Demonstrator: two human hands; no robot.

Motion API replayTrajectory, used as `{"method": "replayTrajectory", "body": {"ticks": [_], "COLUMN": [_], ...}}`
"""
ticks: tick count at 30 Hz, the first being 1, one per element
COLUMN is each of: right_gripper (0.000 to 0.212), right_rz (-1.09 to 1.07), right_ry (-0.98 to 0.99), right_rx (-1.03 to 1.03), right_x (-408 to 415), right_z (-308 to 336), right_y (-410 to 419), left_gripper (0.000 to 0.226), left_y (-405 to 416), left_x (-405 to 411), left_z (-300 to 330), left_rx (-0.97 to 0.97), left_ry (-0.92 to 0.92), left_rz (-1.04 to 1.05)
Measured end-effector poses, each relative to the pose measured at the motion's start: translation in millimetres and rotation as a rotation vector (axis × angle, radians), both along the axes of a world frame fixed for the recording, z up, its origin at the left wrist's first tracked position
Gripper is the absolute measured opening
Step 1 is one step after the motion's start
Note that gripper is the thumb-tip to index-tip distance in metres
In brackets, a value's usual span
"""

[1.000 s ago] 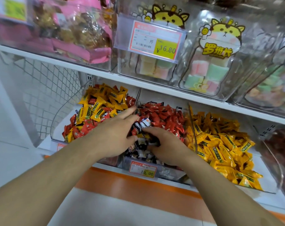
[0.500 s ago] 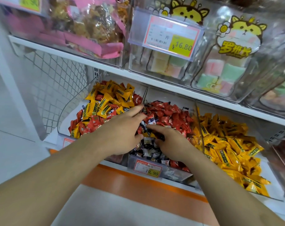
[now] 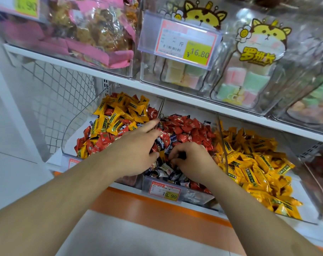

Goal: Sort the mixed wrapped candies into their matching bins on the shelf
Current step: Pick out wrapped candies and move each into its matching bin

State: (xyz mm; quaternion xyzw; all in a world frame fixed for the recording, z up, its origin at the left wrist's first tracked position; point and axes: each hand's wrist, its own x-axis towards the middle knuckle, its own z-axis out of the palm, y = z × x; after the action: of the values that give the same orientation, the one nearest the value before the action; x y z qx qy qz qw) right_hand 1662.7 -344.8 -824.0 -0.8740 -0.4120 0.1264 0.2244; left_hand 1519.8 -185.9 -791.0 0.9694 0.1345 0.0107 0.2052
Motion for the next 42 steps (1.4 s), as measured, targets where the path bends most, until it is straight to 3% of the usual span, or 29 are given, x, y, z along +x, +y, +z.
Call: {"method": "replayTrajectory", "body": {"ticks": [6,10,15,20,23,25,27,29,32,34,37,42], "right_gripper": [0.029,0.024,0.014,0.01,0.015,0.026,0.034,0.029,0.019,0.027,0.04,0.035], "right_rz": [-0.018,-0.156,-0.192,-0.17,-0.206,-0.156,-0.084,-0.037,-0.142,-0.321,-0.484,-0.501], "right_ry": [-0.063,0.059,0.258,0.334,0.373,0.309,0.066,-0.204,-0.369,-0.408,-0.4,-0.359], "right_rx": [0.087,0.307,0.546,0.639,0.652,0.568,0.409,0.33,0.294,0.222,0.052,0.009], "right_x": [-7.3,-12.7,-28.3,-40.8,-38.4,-37.8,-39.3,-37.1,-21.3,-4.3,16.1,19.8], "right_z": [12.1,34.8,58.5,69.3,67.9,64.5,61.9,64.1,70.6,75.5,79.9,80.5], "right_y": [-4.9,-12.9,-30.3,-47.0,-55.9,-62.5,-68.9,-74.6,-86.8,-100.0,-119.8,-121.3], "left_gripper": [0.062,0.054,0.027,0.004,0.006,0.006,0.006,0.006,0.004,0.005,0.01,0.028], "left_y": [1.1,-2.0,-26.0,-46.6,-53.0,-58.5,-66.1,-73.5,-76.5,-72.4,-55.3,-20.6], "left_x": [1.0,2.8,2.2,4.6,8.3,10.8,12.7,15.3,17.4,17.3,17.2,21.0], "left_z": [1.9,5.6,24.0,33.3,35.5,36.3,36.8,37.0,34.7,32.4,22.8,2.9], "left_rx": [0.005,0.069,-0.208,-0.331,-0.413,-0.488,-0.581,-0.614,-0.55,-0.452,-0.175,0.201], "left_ry": [-0.009,-0.111,-0.316,-0.437,-0.499,-0.526,-0.538,-0.515,-0.481,-0.454,-0.376,-0.195], "left_rz": [0.004,0.012,-0.014,0.061,0.151,0.212,0.253,0.243,0.172,0.144,0.128,0.055]}}
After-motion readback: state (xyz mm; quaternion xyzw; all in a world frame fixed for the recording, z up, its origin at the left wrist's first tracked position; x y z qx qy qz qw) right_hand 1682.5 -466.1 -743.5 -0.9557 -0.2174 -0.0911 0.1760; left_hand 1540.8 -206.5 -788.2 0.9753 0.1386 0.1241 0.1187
